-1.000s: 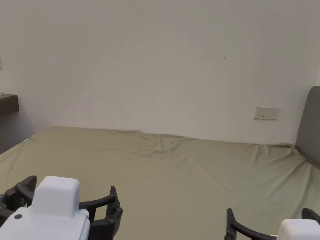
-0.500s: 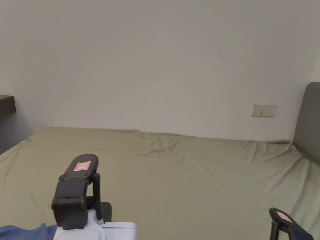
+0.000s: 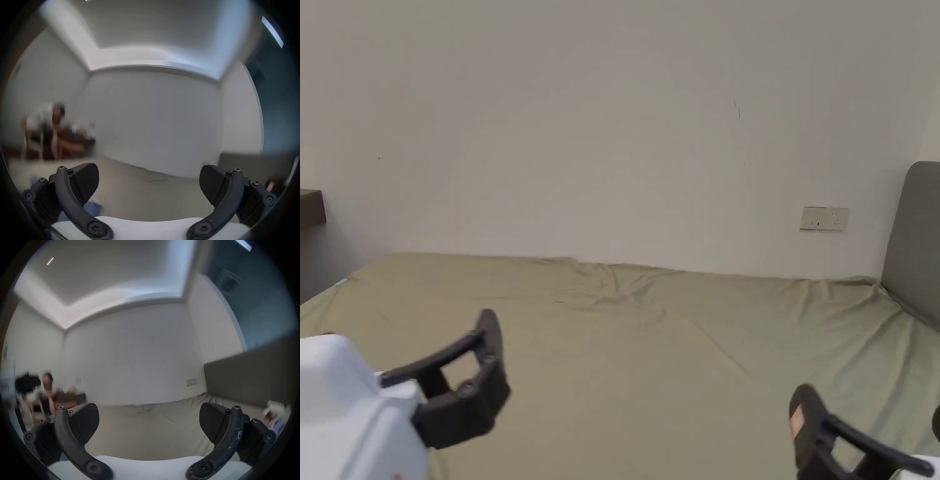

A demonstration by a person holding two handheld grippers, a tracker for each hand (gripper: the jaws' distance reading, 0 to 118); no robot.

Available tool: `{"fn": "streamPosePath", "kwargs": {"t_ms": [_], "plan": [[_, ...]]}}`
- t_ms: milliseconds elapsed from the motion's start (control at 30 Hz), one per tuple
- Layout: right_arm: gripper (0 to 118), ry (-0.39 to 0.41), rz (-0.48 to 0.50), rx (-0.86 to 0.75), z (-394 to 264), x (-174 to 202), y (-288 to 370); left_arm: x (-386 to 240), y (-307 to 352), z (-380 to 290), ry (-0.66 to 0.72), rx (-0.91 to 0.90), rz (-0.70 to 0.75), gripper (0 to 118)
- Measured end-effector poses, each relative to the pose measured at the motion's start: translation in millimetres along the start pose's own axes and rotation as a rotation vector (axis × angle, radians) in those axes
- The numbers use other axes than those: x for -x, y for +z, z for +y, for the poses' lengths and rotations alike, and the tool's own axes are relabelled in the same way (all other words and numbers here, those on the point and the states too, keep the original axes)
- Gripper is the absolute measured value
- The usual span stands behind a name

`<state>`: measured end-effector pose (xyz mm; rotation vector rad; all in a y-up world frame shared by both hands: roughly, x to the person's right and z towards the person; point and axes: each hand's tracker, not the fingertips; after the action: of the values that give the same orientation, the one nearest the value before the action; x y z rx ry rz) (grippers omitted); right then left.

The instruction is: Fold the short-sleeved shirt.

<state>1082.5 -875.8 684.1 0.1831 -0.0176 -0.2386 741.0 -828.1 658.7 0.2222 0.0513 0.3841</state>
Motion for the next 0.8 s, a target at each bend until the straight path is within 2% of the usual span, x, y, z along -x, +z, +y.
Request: {"fn": "streamPosePath", "kwargs": {"t_ms": [33,67,133,200,267,400,500,600,667,733,800], "plan": [[118,-0.034,-0.033,-0.007,1.1,1.8,0.6,3.1,-0.6,2.6,0.087,0.003,0.009,118],[118,-0.029,-0.082,-0.011,0.6,1.3,0.3,10.8,-2.0,5.5,0.160,0.005,0.021,118],[118,0.025,-0.100,-0.004,-2.3,1.0,0.3,13.6,-2.5,8.5,0.248,0.016,0.078,118],[118,0.111,-0.118,0.037,-5.3,4.4,0.6,21.4,-6.1,9.9,0.292,0.055,0.119,118],[118,0.148,-0.121,0.055,-8.3,6.9,-1.1,25.9,-4.0,12.8,0.295,0.098,0.064,118],[118,0.138,-0.104,0.076,-11.9,12.9,-3.9,10.2,4.1,8.6,0.163,0.116,0.031,118],[118,0.140,-0.099,0.073,-13.8,17.0,-5.4,0.6,18.6,2.4,0.088,0.063,-0.052,118],[118,0.159,-0.075,0.091,-12.3,18.6,-5.2,-7.4,12.0,-1.5,-0.023,0.044,0.019,118],[118,0.144,-0.042,0.112,-11.4,18.3,-4.5,-11.8,7.2,-7.0,-0.133,0.034,0.069,118],[118,0.145,-0.044,0.114,-11.3,17.6,-3.1,-17.9,5.3,-16.1,-0.249,0.029,0.108,118],[118,0.179,-0.061,0.123,-12.6,19.5,-3.4,-20.3,4.6,-21.7,-0.319,0.027,0.109,118]]}}
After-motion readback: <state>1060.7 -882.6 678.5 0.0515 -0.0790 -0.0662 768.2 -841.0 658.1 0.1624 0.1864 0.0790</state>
